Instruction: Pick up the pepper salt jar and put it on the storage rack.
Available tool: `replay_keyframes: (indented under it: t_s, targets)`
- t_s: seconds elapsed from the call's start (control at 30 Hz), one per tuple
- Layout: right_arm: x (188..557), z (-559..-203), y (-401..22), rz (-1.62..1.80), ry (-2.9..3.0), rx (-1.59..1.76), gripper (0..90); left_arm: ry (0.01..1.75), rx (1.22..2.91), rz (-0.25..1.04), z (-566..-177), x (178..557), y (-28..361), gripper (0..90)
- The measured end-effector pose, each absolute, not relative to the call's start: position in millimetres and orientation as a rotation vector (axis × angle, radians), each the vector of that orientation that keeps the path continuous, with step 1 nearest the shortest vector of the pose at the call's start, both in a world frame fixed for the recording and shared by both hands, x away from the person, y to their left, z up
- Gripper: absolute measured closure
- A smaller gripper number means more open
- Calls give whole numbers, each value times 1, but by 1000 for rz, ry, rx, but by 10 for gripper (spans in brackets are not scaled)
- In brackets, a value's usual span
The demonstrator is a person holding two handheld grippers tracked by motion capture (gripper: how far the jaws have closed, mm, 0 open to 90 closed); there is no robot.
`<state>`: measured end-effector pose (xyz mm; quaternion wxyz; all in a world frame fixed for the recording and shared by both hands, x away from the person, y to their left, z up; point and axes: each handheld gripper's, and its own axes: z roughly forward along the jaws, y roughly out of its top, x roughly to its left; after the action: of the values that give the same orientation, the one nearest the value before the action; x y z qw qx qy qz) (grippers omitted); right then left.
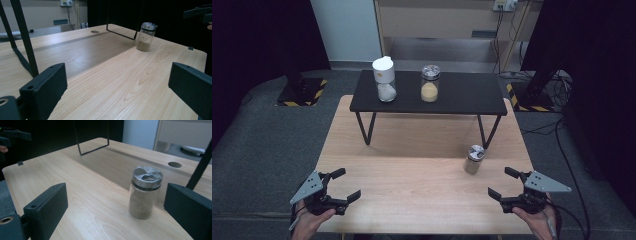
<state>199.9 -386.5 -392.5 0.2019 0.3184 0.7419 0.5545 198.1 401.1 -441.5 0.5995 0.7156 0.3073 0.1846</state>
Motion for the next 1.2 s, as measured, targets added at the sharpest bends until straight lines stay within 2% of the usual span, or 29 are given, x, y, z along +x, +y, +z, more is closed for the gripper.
replay_keyframes:
  t_s: [0.53, 1.2]
  targets:
    - [189, -380, -397, 1536, 2004, 931, 42, 714, 1659, 427, -441, 198, 401, 10]
    - [195, -374, -391, 1512, 2016, 955, 24, 715, 1663, 427, -441, 198, 401, 10]
